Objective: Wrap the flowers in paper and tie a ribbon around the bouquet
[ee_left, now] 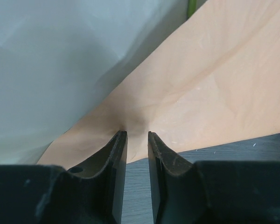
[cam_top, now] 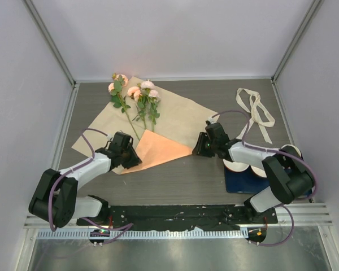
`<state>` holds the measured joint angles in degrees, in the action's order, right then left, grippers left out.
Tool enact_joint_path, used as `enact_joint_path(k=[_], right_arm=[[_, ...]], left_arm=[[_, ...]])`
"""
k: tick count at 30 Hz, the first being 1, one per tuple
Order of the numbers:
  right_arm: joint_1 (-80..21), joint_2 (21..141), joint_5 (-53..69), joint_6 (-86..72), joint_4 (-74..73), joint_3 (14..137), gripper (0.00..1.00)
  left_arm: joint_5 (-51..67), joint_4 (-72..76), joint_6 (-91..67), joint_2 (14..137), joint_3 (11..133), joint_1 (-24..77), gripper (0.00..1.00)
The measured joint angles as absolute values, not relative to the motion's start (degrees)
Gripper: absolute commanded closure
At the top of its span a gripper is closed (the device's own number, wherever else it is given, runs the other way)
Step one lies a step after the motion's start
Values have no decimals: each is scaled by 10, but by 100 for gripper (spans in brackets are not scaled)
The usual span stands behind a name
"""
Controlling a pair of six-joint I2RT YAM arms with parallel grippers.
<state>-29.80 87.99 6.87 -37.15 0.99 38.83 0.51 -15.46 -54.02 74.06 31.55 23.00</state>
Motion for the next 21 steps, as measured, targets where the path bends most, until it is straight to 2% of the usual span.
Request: enact_joint_path(k=[2, 3, 4, 7, 10, 12, 13, 14, 16, 17, 18, 21], right_arm=[[-302, 851, 41, -354, -30, 394, 55], [-310, 839, 25, -345, -53, 404, 47], [-324, 830, 9, -336, -72, 420, 44], [-385, 829, -20, -315, -95, 493, 42], [-446, 861, -10, -314, -68, 566, 50], [-486, 912, 7, -322, -24, 616, 62], [-498, 935, 12, -326, -10, 632, 67], [-512, 965, 18, -331, 5, 649, 76], [-533, 1017, 25, -337, 23, 675, 86], [-543, 1046, 28, -342, 24, 691, 96], [-552, 1074, 30, -343, 27, 707, 99], [-572, 1141, 30, -346, 23, 747, 100]], left_arm=[[6, -155, -540, 740, 315, 230, 70], [6, -155, -541, 739, 315, 230, 70], [6, -155, -541, 738, 314, 230, 69], [6, -162, -545, 730, 312, 230, 66], [5, -195, -551, 707, 309, 228, 57], [5, -222, -554, 679, 309, 223, 47], [5, -237, -555, 662, 309, 218, 39], [7, -251, -556, 641, 310, 207, 34], [13, -283, -556, 598, 315, 178, 25], [16, -298, -556, 578, 320, 159, 24], [22, -309, -556, 564, 324, 141, 23], [39, -349, -559, 527, 338, 64, 23]])
